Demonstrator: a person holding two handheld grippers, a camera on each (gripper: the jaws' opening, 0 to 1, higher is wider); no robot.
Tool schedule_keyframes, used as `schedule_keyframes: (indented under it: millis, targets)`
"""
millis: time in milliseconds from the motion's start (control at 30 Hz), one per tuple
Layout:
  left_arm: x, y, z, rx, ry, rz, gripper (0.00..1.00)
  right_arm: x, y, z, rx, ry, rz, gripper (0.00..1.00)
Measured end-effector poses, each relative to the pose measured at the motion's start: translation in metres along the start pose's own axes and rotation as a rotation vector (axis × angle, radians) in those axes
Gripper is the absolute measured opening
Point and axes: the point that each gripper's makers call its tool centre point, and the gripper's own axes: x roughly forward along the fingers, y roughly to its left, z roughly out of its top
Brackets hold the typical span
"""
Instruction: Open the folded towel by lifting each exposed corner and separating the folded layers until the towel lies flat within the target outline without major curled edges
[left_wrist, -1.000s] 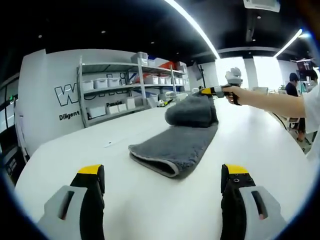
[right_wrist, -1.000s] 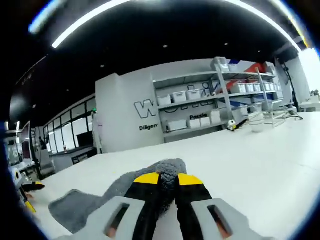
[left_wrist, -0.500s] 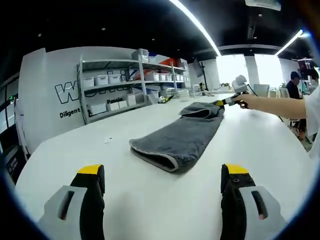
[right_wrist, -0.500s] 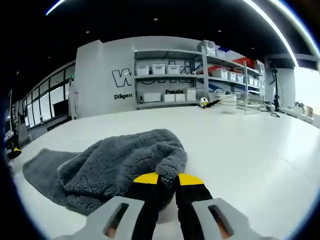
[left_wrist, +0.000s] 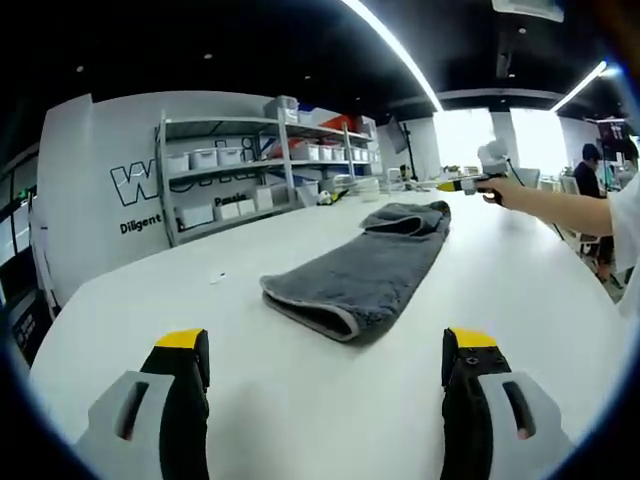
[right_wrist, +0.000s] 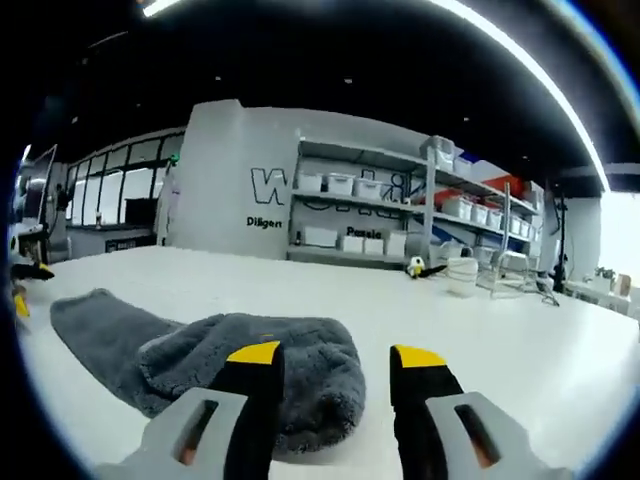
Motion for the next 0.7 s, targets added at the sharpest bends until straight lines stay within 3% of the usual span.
schedule_keyframes:
  millis: [100,233,367,433,567,700]
  targets:
    - [0.002,0.003,0.0,-0.001,0.001,-0.001,0.95,0.0,0.022,0.016,-0.139,-0.024,0.068,0.55]
    - [0.003,0.004,0.0,0.0,0.002,-0.003,0.95,0.009,0.057,0.015,-0.255,0.017,0.21,0.74]
    - [0.005,0.012,0.0,-0.003,0.002,-0.001,0.95,0.004,0.1,-0.001,-0.245,0.127,0.375,0.84]
    - [0.006,0.014,0.0,-0.003,0.002,0.0,0.95,-0.007,0.119,-0.007,-0.225,0.157,0.416,0.89]
    - [0.007,0.016,0.002,-0.003,-0.004,-0.003,0.96,-0.015,0.134,-0.014,-0.219,0.205,0.463,1.0]
    - [0.005,0.007,0.0,0.002,-0.004,-0.006,0.96,-0.018,0.141,-0.018,-0.246,0.245,0.529,0.99]
